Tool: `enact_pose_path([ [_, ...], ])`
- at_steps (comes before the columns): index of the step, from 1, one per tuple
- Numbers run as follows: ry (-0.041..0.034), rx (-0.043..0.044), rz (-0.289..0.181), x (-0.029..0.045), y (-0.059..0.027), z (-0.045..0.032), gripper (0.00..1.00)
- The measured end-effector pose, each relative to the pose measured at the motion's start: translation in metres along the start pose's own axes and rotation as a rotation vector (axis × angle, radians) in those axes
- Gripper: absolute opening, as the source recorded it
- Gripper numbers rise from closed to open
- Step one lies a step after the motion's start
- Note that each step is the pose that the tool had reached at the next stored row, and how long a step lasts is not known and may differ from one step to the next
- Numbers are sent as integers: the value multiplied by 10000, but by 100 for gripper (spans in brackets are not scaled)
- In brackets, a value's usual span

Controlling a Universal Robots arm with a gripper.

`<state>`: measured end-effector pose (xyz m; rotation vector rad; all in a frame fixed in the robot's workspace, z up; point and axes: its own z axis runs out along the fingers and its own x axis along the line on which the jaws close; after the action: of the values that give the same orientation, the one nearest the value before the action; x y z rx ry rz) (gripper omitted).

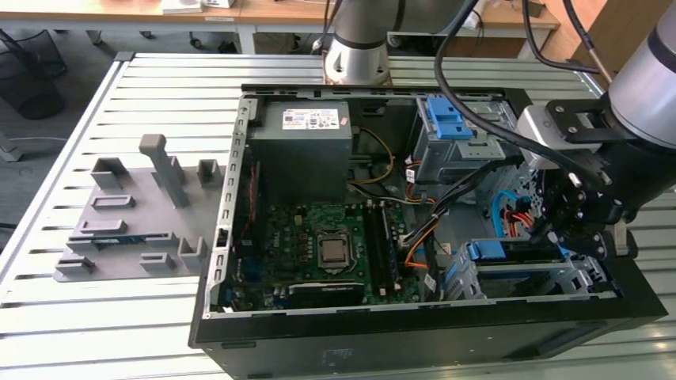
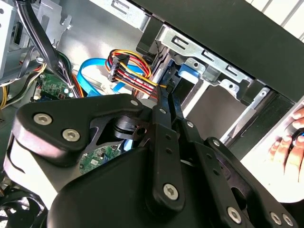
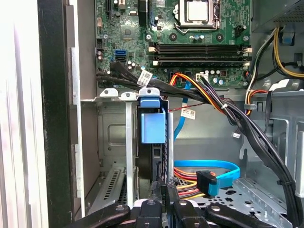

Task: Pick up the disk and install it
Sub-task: 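Insert the first disk wire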

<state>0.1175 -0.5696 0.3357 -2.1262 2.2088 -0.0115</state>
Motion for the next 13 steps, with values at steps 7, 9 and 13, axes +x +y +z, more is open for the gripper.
enact_pose_path([
  [7, -18, -1, 1, 1, 1, 11, 16],
  [9, -24, -1, 1, 0, 1, 12, 16],
  [13, -35, -1, 2, 1, 1, 16, 16],
])
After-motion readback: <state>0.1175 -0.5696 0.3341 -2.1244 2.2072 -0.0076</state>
